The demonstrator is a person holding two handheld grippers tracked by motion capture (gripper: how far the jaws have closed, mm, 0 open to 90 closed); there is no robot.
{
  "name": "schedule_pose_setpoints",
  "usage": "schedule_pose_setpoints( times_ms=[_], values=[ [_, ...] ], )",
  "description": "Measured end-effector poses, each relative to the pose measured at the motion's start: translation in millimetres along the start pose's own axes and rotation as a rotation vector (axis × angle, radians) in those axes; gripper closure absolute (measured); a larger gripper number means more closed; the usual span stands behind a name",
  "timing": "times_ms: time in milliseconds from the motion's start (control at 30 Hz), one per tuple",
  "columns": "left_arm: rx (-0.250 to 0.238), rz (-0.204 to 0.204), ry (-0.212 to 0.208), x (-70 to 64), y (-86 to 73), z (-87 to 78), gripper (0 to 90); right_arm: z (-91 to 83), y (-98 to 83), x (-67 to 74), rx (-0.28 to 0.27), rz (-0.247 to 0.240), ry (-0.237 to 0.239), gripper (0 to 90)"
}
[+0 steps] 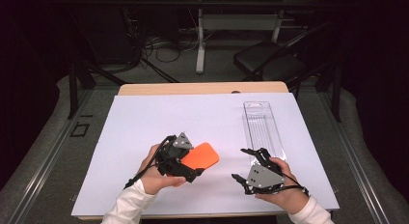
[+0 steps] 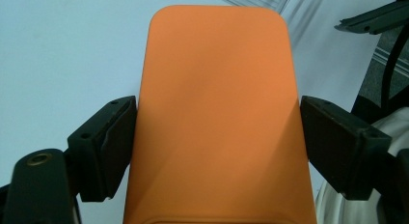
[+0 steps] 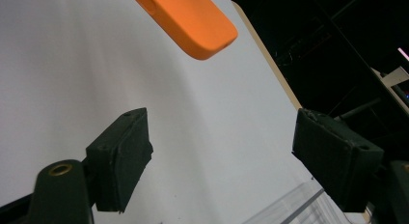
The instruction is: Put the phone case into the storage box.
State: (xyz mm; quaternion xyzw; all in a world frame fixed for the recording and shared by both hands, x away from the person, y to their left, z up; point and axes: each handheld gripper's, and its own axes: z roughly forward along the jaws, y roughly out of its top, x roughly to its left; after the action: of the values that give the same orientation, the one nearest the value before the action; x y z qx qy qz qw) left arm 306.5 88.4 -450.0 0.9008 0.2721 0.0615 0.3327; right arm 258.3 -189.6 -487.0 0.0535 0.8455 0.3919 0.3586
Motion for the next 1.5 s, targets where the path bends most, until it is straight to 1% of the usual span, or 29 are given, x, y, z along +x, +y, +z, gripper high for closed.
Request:
schedule_pose_setpoints(
  times_ms=[133,233,300,333,433,533,567,600,633,667,733,833,900,933,967,1000,1067,1100,1167,1200,1233,1267,1333,1367,1400,1500],
  values=[
    [0.005,0.002,-0.002,-0.8,0.2,2.1,16.3,6.2,3.6,2.8,0.008,-0.027,0.01,21.4],
    [0.008,0.001,-0.009,-1.1,0.2,3.4,16.3,10.3,6.9,5.6,0.016,-0.077,0.013,22.0],
    [0.01,0.001,-0.012,-1.3,0.3,4.3,16.3,12.0,9.7,8.5,0.033,-0.132,0.004,22.4],
    [0.012,0.0,-0.01,-1.7,0.4,4.9,16.3,12.8,10.4,9.1,0.032,-0.154,0.004,22.9],
    [0.015,0.0,-0.016,-2.2,0.7,6.4,16.3,14.9,13.8,12.2,0.048,-0.236,-0.018,24.5],
    [0.02,0.003,-0.02,-3.2,1.0,7.5,16.3,17.1,15.6,13.8,0.068,-0.292,-0.032,26.4],
    [0.017,0.001,-0.022,-3.6,1.0,7.7,16.3,17.9,15.1,15.4,0.078,-0.282,-0.035,27.0],
    [0.015,0.0,-0.026,-4.0,1.1,8.0,16.3,18.1,15.4,15.7,0.089,-0.286,-0.037,27.4],
    [0.016,0.0,-0.028,-4.1,1.3,8.0,16.3,20.5,15.6,15.1,0.071,-0.315,-0.038,28.0],
    [0.016,0.0,-0.028,-4.1,1.3,8.0,16.3,19.8,15.9,16.3,0.091,-0.311,-0.045,28.6],
    [0.016,0.0,-0.032,-4.6,1.5,8.4,16.3,20.8,16.8,15.9,0.089,-0.338,-0.042,28.7],
    [0.012,-0.001,-0.029,-5.3,1.6,8.8,16.3,21.3,18.1,18.0,0.079,-0.353,-0.047,28.1],
    [0.011,-0.001,-0.031,-5.6,1.7,8.9,16.3,22.1,19.2,18.7,0.058,-0.375,-0.053,26.5],
    [0.013,0.003,-0.032,-5.6,1.9,8.9,16.3,21.2,19.8,19.6,0.073,-0.374,-0.057,26.1],
    [0.012,0.002,-0.033,-5.9,1.9,8.9,16.3,22.6,20.0,19.9,0.054,-0.388,-0.058,25.9],
    [0.012,0.002,-0.033,-6.0,2.0,9.0,16.3,22.1,21.3,19.7,0.061,-0.408,-0.057,25.9],
    [0.013,0.003,-0.036,-6.0,2.2,9.1,16.3,23.5,21.4,20.9,0.046,-0.408,-0.052,26.3],
    [0.013,0.003,-0.036,-6.2,2.1,9.4,16.3,23.6,22.7,20.3,0.056,-0.428,-0.049,27.3],
    [0.011,0.003,-0.031,-7.0,2.1,10.3,16.3,24.8,22.1,22.5,0.062,-0.415,-0.049,28.7],
    [0.01,-0.001,-0.034,-7.7,2.3,10.8,16.3,25.6,22.7,22.5,0.056,-0.438,-0.047,28.8],
    [0.01,0.0,-0.036,-8.1,2.5,11.2,16.3,26.8,21.9,24.4,0.045,-0.433,-0.045,29.0],
    [0.012,0.002,-0.044,-8.6,2.7,11.7,16.3,26.8,22.8,25.0,0.055,-0.454,-0.046,29.0],
    [0.015,0.003,-0.051,-10.4,3.2,13.3,16.3,28.2,22.5,27.5,0.061,-0.466,-0.05,29.3],
    [0.015,0.005,-0.046,-11.6,3.4,14.2,16.3,28.8,22.5,28.1,0.065,-0.479,-0.053,29.6],
    [0.017,0.008,-0.052,-12.3,3.8,14.8,16.3,30.1,22.3,29.1,0.062,-0.483,-0.054,29.8],
    [0.02,0.015,-0.057,-14.0,4.5,15.9,16.3,33.1,22.7,30.8,0.059,-0.515,-0.064,32.0]
  ],
)
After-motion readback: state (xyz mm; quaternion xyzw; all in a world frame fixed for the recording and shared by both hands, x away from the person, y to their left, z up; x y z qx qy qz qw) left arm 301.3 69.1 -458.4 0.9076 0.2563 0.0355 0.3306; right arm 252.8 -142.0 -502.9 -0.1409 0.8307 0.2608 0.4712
